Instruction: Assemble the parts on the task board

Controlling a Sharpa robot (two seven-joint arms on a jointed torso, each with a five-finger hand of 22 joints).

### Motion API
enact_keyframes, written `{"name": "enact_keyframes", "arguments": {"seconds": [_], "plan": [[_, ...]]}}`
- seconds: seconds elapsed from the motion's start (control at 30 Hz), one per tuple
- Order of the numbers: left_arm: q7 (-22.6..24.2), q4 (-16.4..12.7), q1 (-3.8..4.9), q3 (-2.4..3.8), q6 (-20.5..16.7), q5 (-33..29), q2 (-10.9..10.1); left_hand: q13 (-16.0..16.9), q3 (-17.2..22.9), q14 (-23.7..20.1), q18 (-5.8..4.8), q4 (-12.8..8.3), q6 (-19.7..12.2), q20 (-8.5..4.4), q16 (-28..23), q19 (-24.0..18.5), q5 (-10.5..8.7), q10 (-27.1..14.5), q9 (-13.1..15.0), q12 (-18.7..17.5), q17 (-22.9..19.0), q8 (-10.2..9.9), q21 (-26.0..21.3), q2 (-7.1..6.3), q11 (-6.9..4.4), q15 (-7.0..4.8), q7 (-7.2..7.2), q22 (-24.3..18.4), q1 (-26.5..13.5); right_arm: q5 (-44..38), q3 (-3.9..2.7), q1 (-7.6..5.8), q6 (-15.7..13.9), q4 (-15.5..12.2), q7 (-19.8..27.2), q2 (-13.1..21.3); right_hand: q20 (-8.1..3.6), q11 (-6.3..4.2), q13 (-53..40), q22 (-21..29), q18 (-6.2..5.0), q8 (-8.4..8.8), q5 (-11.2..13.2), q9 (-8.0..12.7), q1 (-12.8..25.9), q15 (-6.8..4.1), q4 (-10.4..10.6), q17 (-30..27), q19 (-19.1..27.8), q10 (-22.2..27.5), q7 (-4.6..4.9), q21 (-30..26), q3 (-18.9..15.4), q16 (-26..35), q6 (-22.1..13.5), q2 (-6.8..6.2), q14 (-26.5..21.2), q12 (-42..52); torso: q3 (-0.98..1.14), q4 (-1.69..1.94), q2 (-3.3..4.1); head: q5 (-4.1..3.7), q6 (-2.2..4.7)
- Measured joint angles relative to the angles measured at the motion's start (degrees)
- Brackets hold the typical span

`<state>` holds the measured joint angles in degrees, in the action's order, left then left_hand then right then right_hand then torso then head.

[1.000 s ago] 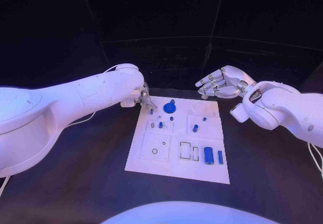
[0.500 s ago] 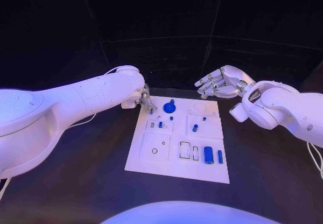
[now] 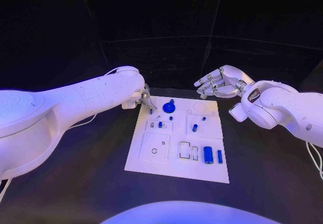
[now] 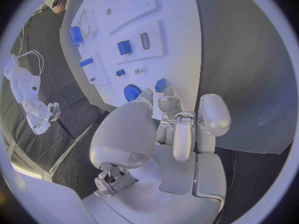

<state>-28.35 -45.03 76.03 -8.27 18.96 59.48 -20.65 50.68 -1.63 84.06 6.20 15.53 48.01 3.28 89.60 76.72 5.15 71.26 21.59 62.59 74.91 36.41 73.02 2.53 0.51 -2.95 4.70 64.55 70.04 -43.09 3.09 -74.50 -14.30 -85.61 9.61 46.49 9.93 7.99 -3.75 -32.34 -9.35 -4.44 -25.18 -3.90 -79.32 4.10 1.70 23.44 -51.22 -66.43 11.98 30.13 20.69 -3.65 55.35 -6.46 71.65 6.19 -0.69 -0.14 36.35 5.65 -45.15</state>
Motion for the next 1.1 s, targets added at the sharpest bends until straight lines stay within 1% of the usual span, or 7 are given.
{"name": "enact_keyframes", "arguments": {"seconds": [0.2,0.27,0.63,0.77,0.87,0.93,1.1], "plan": [[0.02,0.19,-0.24,0.00,0.06,-0.01,0.13,0.00,0.22,0.00,0.00,-0.22,0.22,0.00,0.00,0.00,0.00,0.00,-0.15,0.00,0.00,0.00,0.00,0.26,0.00,0.00,0.21,0.06,0.45,0.00,0.00,0.00,0.03,0.00,0.01,-0.02,0.00,0.00,0.00,-0.01,0.00,0.00,0.00,0.00,0.00,0.00,0.00,-0.16,0.00,0.00,0.00,0.00,0.00,0.00,0.00,0.00,0.00,0.00,0.00,0.00,0.00,0.17,-0.24],[0.02,0.22,-0.26,0.00,0.09,-0.02,0.14,-0.01,0.39,0.00,0.00,-0.71,0.53,0.00,0.00,0.00,0.00,0.21,-0.25,0.00,0.00,0.00,0.00,0.48,-0.21,0.00,-0.09,0.12,1.29,0.00,0.00,0.00,0.04,0.00,0.01,-0.02,0.00,0.00,0.00,0.00,0.00,0.00,0.00,0.00,0.00,0.00,0.00,-0.17,0.00,0.00,0.00,0.00,0.00,0.00,0.00,0.00,0.00,0.00,-0.01,0.00,0.00,0.17,-0.31],[0.09,0.36,-0.33,0.00,0.10,-0.05,0.15,-0.34,2.33,-0.05,0.00,-2.65,1.35,-0.20,0.00,0.20,0.00,0.41,-0.62,0.00,0.00,0.00,0.00,1.61,-0.41,-0.05,-0.50,0.20,4.67,0.00,0.00,0.00,0.07,0.00,0.04,-0.09,0.00,0.00,0.00,-0.01,0.00,0.00,0.00,0.00,0.00,0.00,0.00,-0.17,0.00,0.00,0.00,0.00,0.00,0.00,0.00,0.00,0.00,0.00,-0.03,0.00,0.00,0.20,-0.24],[0.42,0.36,-0.35,0.00,-0.35,-0.43,0.14,-0.44,4.89,0.07,0.00,-5.11,1.65,-0.41,0.00,0.41,0.38,0.62,-0.99,-0.10,0.00,-0.19,0.00,2.86,-0.62,-0.55,-0.80,0.42,8.09,0.00,0.00,0.00,0.08,0.05,0.05,-0.12,0.00,0.00,0.00,-0.01,0.00,0.00,0.00,0.00,0.00,0.00,0.00,-0.17,0.00,0.00,0.00,0.00,0.00,0.00,0.00,0.00,0.00,0.00,-0.03,0.01,0.00,0.20,-0.21],[0.77,0.26,-0.35,0.01,-0.90,-0.94,0.02,-0.83,8.01,-0.11,0.00,-7.18,1.56,-0.57,0.00,0.57,0.23,0.38,-1.09,-0.68,0.00,-0.44,0.00,3.00,-0.82,-0.73,-0.72,0.42,10.55,0.00,0.00,0.00,0.09,0.07,0.05,-0.13,0.00,0.00,0.00,-0.01,0.00,0.00,0.00,0.00,0.00,0.00,0.00,-0.17,0.00,0.00,0.00,0.00,0.00,0.00,0.00,0.00,0.00,0.00,-0.02,0.02,-0.01,0.20,-0.24],[1.07,0.06,-0.37,0.01,-1.37,-1.47,-0.19,-1.11,8.46,-0.11,0.00,-6.81,1.55,-0.57,0.00,0.58,0.36,0.38,-1.07,-1.12,0.00,0.04,0.00,2.91,-0.82,-0.73,-0.75,0.47,11.27,0.00,0.00,0.00,0.11,0.08,0.05,-0.14,0.00,0.00,0.00,-0.01,0.01,0.00,0.00,0.00,0.00,0.00,0.00,-0.17,0.00,0.00,0.00,0.00,0.00,0.00,0.00,0.00,0.00,0.00,-0.02,0.02,-0.01,0.20,-0.25],[1.60,-1.45,-0.39,0.01,-2.46,-3.45,-1.52,-1.71,10.54,-0.11,0.00,-4.73,1.03,-0.58,0.00,0.58,0.36,0.71,-1.06,-1.46,0.00,0.06,0.00,2.73,-1.14,-0.73,-1.26,0.52,11.52,0.00,0.00,0.00,0.15,0.10,0.06,-0.10,0.00,0.00,0.00,-0.01,0.00,0.00,0.00,0.00,0.00,0.00,0.00,-0.17,0.00,0.00,0.00,0.00,0.00,0.00,0.00,0.00,0.00,0.00,-0.01,0.07,-0.04,0.08,-0.24]]}}
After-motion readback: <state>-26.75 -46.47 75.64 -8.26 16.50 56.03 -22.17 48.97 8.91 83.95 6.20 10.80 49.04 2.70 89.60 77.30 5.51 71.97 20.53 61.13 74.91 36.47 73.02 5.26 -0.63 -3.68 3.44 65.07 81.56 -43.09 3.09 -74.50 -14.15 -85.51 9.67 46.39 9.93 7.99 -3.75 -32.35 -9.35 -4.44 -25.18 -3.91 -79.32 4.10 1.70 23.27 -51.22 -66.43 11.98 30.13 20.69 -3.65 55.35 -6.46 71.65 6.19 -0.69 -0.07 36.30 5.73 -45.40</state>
